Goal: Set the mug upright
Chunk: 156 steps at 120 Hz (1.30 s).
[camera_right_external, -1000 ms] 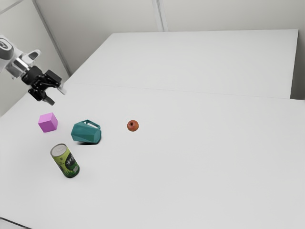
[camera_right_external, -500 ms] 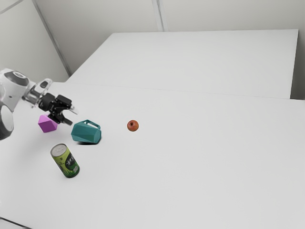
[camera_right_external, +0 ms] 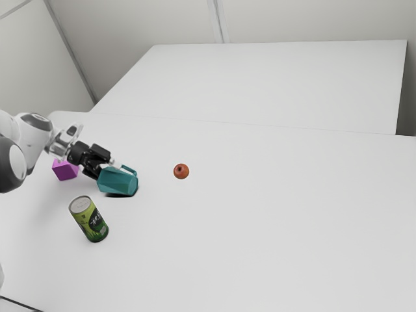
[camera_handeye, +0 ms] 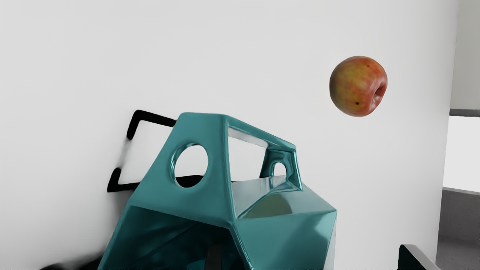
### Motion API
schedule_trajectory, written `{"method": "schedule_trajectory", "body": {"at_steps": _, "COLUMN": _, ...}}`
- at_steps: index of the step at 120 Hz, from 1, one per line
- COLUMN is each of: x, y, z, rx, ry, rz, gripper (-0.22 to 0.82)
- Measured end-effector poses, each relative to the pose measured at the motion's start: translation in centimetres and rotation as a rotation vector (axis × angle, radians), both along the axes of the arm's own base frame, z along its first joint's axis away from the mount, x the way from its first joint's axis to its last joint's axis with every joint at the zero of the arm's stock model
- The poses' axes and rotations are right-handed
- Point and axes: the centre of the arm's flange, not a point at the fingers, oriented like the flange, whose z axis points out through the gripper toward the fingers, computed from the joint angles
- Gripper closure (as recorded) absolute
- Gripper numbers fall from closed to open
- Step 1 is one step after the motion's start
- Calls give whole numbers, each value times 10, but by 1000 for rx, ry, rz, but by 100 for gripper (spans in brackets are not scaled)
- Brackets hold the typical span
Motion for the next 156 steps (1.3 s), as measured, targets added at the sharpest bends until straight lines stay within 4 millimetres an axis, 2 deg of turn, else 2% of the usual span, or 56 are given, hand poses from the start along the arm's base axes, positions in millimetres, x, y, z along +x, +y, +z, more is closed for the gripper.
{"method": "schedule_trajectory", "body": {"at_steps": 12, "x": -1, "y": 2, "z": 8, "rx": 5, "ry": -20, "rz": -3, "gripper": 48}}
{"method": "schedule_trajectory", "body": {"at_steps": 27, "x": -2, "y": 1, "z": 19, "rx": -4, "ry": -37, "rz": -19, "gripper": 64}}
{"method": "schedule_trajectory", "body": {"at_steps": 53, "x": -7, "y": -15, "z": 27, "rx": -35, "ry": -41, "rz": -61, "gripper": 74}}
{"method": "schedule_trajectory", "body": {"at_steps": 73, "x": -15, "y": -28, "z": 65, "rx": -17, "ry": -77, "rz": -83, "gripper": 76}}
{"method": "schedule_trajectory", "body": {"at_steps": 90, "x": -9, "y": -60, "z": 100, "rx": 85, "ry": -56, "rz": -172, "gripper": 77}}
{"method": "schedule_trajectory", "body": {"at_steps": 114, "x": 8, "y": -128, "z": 139, "rx": 316, "ry": -18, "rz": -324, "gripper": 78}}
{"method": "schedule_trajectory", "body": {"at_steps": 139, "x": 12, "y": -172, "z": 141, "rx": 559, "ry": 1, "rz": -372, "gripper": 78}}
{"method": "schedule_trajectory", "body": {"at_steps": 156, "x": 15, "y": -200, "z": 122, "rx": 689, "ry": -26, "rz": -371, "gripper": 78}}
